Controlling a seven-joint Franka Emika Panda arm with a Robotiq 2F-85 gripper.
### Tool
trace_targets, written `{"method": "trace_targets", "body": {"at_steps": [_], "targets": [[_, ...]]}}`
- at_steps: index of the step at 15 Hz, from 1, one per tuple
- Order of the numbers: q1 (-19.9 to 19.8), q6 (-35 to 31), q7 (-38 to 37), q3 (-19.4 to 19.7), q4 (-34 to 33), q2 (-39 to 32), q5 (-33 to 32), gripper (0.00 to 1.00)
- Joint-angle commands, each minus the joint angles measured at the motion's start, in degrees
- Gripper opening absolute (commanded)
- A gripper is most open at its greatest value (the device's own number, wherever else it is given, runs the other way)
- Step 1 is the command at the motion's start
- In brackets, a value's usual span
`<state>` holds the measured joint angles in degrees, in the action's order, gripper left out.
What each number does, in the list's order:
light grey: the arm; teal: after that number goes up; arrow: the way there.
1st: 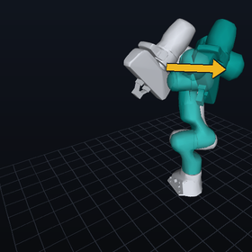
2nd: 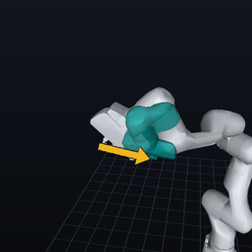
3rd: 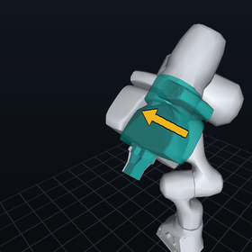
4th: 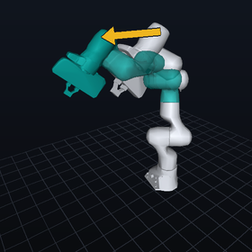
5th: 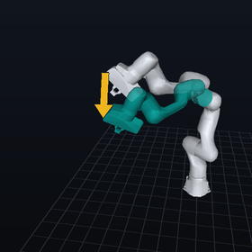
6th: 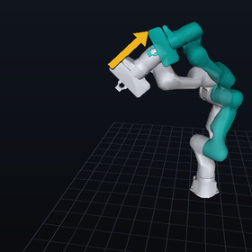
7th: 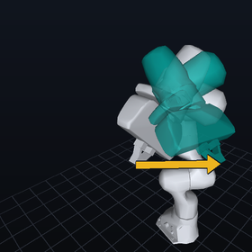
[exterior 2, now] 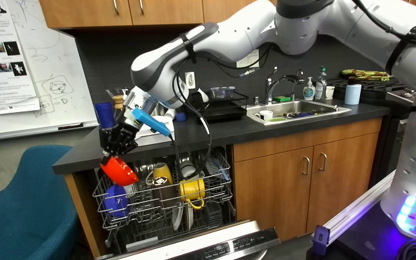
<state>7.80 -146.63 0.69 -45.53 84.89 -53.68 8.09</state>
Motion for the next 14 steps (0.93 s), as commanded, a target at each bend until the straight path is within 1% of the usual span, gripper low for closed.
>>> {"method": "trace_targets", "body": {"at_steps": [1, 2, 6, 9, 11, 14], "targets": [[-2.8, 6.2, 4.7, -2.7, 7.1, 4.0, -1.3, 0.01], [-0.8, 8.7, 7.8, -0.2, 7.3, 5.9, 1.7, 0.01], [1.6, 19.3, 12.3, 2.2, 8.2, 9.7, 0.6, 0.01], [5.0, 26.9, 15.0, 5.7, 6.5, 12.3, -1.4, 0.01], [8.3, 28.3, 16.0, 8.9, 6.0, 13.8, -3.8, 0.01], [14.0, 27.3, 15.8, 13.9, 6.6, 15.2, -8.8, 0.01]]}}
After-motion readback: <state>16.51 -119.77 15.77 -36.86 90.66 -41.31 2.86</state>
